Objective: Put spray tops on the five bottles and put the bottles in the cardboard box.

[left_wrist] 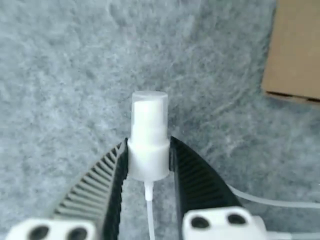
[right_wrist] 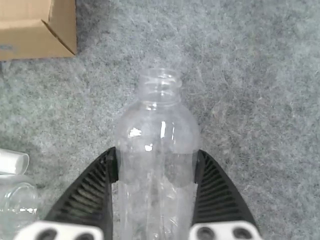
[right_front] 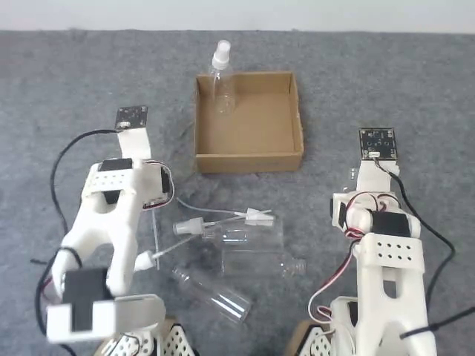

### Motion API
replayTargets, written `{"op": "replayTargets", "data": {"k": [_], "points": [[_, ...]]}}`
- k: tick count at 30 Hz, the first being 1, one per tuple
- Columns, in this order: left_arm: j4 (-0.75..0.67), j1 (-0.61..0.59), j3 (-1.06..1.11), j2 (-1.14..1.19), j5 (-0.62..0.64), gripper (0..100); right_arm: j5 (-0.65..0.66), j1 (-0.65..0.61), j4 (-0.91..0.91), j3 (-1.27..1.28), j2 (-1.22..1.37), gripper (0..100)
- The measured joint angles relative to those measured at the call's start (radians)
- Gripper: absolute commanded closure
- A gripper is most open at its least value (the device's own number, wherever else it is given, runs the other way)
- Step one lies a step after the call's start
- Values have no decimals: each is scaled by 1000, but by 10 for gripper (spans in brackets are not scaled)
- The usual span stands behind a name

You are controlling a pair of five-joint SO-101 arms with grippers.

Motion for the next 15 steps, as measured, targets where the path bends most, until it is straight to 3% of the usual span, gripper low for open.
{"op": "replayTargets", "data": {"k": [10,15], "points": [[0,2,164,-417,21,989,-2,-25,0,0,-6,973],[0,3,184,-571,64,989,-2,-37,57,0,-127,973]]}}
